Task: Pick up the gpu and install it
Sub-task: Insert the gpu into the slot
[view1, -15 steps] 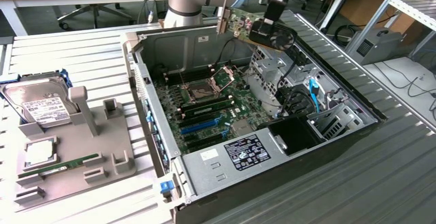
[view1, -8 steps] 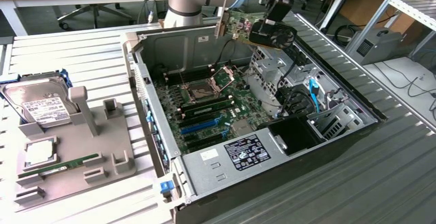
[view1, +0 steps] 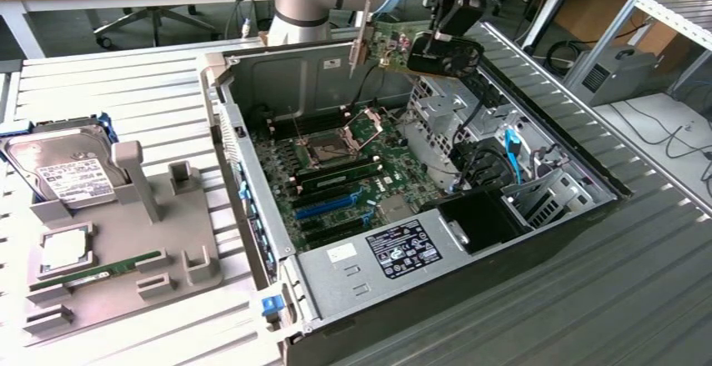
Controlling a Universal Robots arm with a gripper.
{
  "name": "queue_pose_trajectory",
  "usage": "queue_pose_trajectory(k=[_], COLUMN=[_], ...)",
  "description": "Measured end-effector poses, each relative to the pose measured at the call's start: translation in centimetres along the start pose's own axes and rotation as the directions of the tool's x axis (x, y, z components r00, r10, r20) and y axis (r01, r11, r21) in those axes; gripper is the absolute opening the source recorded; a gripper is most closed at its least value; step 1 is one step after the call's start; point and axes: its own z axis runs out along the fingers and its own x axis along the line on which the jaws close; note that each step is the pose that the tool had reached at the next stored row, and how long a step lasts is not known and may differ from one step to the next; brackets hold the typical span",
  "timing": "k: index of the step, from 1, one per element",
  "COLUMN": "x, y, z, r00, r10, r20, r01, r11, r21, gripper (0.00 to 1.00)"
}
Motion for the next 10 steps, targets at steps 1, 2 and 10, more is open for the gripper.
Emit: queue_pose_trajectory(k=[1,2,10], x=[0.00,0.00,0.00], y=[0.00,0.00,0.00], z=[0.00,0.00,0.00], r00=[0.9999,0.9993,0.9807], r10=[-0.017,-0.038,-0.195], r20=[-0.0008,-0.0017,-0.0084], r01=[0.017,0.038,0.195], r11=[0.9999,0.9993,0.9807], r21=[-0.0004,-0.0009,-0.0057], gripper=[0.27,0.27,0.27])
